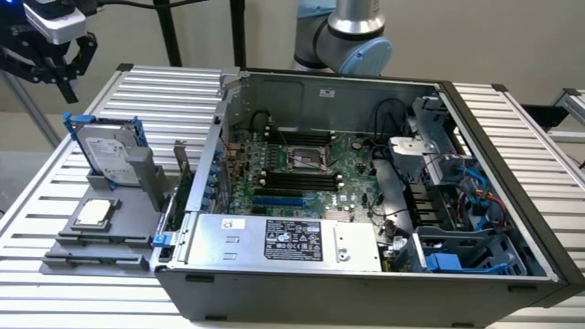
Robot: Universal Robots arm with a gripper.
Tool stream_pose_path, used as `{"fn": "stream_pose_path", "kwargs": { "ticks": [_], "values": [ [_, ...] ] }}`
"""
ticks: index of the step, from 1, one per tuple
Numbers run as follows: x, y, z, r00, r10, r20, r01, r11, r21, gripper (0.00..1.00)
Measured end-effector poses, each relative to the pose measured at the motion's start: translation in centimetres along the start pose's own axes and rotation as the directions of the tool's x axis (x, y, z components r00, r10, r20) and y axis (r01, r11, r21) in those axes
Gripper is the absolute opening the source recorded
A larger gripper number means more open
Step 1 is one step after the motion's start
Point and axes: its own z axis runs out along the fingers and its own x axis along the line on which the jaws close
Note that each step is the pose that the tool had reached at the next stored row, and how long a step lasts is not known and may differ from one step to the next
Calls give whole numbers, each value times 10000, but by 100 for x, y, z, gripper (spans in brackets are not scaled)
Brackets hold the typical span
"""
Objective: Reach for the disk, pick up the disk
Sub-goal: 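Pick up the disk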
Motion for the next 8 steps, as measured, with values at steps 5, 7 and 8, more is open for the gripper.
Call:
{"fn": "stream_pose_path", "kwargs": {
  "ticks": [5, 7, 8],
  "values": [
    [0, 0, 0, 9960, -898, -33, 898, 9960, -1, 11],
    [0, 0, 0, 9919, -1267, -47, 1267, 9919, -3, 11],
    [0, 0, 0, 9895, -1444, -54, 1444, 9895, -3, 11]
  ]
}}
